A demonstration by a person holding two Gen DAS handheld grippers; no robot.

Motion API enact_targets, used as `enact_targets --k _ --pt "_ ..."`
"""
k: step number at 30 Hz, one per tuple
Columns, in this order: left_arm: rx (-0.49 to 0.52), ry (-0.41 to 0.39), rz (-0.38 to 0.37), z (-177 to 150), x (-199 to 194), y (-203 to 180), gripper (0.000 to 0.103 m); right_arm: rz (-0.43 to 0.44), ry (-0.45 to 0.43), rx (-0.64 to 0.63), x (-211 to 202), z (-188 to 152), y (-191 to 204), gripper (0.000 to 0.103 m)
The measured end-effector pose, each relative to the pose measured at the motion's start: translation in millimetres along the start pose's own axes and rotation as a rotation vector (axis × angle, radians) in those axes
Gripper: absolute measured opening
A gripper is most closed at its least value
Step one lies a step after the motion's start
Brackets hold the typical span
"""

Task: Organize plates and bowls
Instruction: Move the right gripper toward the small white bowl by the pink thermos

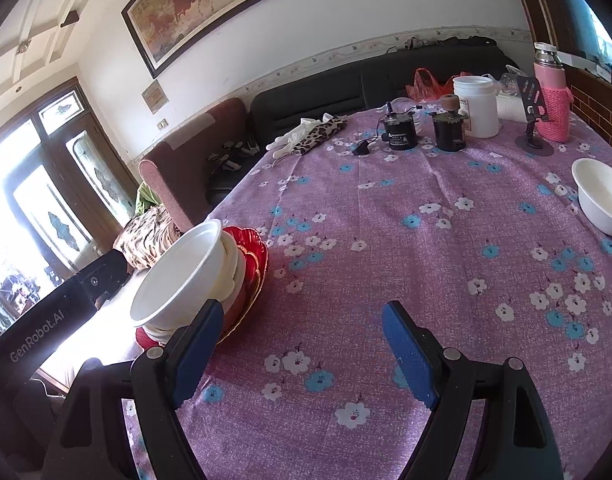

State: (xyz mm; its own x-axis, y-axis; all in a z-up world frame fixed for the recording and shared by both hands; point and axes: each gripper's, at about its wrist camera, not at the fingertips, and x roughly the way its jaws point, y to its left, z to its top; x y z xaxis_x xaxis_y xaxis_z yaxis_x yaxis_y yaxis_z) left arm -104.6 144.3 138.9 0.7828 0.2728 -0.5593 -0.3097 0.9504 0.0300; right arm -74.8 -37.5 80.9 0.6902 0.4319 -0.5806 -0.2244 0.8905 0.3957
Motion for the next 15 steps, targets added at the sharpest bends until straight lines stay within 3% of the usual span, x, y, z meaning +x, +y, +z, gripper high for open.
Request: enact_targets --k 9,15 --pt "0.068 0.017 -0.047 -6 -6 -36 0.084 -0.015 -0.035 0.068 -23 0 -34 0.085" --pt "0.085 0.068 -0.136 -14 -3 -61 0.084 -0.048 -0.036 0.117 -35 -3 -63 0.085"
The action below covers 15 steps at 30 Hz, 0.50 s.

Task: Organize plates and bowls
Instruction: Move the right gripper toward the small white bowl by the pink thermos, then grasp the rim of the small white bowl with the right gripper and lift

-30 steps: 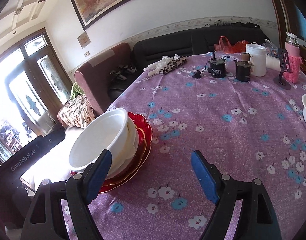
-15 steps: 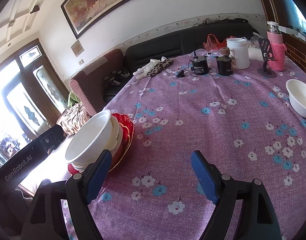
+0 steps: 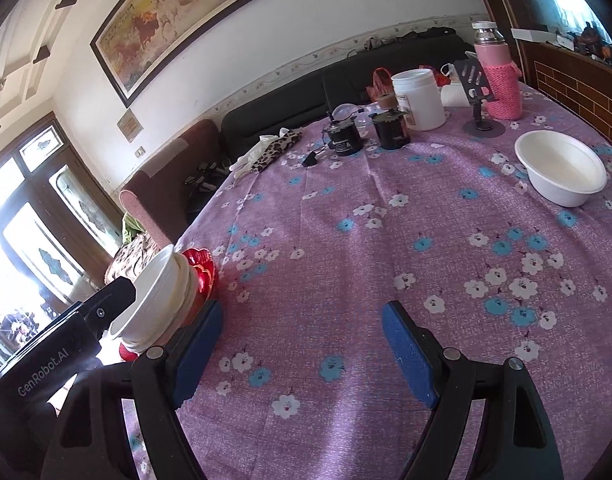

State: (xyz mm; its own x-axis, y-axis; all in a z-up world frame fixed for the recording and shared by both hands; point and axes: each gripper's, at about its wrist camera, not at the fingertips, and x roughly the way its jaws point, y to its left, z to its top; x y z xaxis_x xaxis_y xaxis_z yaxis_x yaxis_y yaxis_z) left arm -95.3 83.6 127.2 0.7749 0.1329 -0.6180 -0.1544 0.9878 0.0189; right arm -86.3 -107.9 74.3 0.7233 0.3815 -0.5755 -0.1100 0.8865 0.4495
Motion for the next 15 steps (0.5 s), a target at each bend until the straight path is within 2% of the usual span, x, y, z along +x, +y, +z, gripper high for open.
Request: enact_targets --k 6,15 --pt "0.049 0.043 -0.047 -8 15 -35 0.084 -0.093 -0.03 0.041 -25 10 -51 0.085" --pt "0.172 0.039 -0.11 -2 25 -104 0.084 -0.299 -0.111 0.149 -70 41 -148 0.085"
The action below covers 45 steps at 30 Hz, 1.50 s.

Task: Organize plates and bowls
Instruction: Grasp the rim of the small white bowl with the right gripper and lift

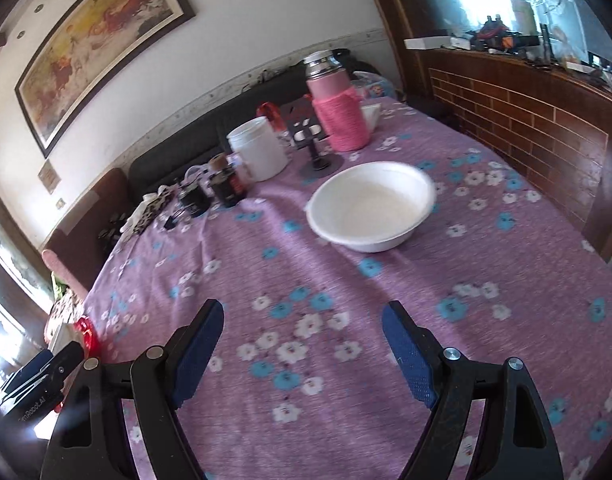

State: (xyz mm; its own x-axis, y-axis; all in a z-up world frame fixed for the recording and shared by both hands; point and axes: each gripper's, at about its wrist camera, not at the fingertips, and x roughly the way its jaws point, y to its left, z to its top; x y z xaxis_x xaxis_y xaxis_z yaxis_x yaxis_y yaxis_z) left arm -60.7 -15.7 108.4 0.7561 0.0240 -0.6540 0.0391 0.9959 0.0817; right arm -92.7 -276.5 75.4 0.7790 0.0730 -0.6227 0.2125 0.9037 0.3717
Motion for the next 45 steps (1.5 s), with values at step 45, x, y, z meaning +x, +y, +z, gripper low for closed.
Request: enact_targets --k 45 --pt "0.222 0.159 -0.215 74 150 -218 0.083 -0.163 -0.009 0.137 98 94 -115 0.081"
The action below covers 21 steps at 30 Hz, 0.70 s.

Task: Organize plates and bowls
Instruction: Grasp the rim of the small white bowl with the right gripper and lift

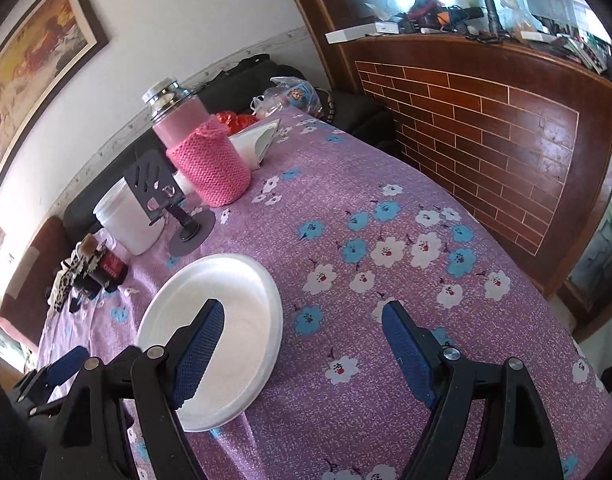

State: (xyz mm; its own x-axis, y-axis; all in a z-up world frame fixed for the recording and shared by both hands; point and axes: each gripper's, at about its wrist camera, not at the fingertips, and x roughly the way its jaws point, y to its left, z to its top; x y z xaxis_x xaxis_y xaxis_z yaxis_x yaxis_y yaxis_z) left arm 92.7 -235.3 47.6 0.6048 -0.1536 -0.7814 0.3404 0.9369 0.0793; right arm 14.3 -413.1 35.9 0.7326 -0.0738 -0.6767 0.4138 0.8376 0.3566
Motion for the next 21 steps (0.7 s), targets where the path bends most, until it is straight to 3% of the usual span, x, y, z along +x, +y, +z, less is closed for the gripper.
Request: enact_targets --k 3,5,7,10,18,20,21 --pt "-0.012 0.021 -0.047 2 10 -1 0.083 -0.007 0.01 -0.024 3 -2 5 0.071" --pt "-0.013 0.034 -0.077 3 15 -3 0.074 -0.012 0.024 -0.037 7 -3 8 0.061" --pt "-0.005 0.056 -0.102 4 21 -7 0.057 -0.015 0.039 -0.042 10 -4 9 0.059" --pt "-0.008 0.085 -0.137 4 29 -11 0.051 -0.011 0.055 -0.048 13 -6 10 0.054" --pt "-0.05 0.123 -0.153 6 47 -10 0.049 0.004 0.108 -0.03 27 -10 8 0.052" --pt "-0.05 0.127 -0.185 6 49 -11 0.033 0.029 0.128 -0.013 32 -11 7 0.047" --pt "-0.051 0.126 -0.209 6 49 -11 0.019 0.053 0.141 -0.001 35 -11 6 0.041"
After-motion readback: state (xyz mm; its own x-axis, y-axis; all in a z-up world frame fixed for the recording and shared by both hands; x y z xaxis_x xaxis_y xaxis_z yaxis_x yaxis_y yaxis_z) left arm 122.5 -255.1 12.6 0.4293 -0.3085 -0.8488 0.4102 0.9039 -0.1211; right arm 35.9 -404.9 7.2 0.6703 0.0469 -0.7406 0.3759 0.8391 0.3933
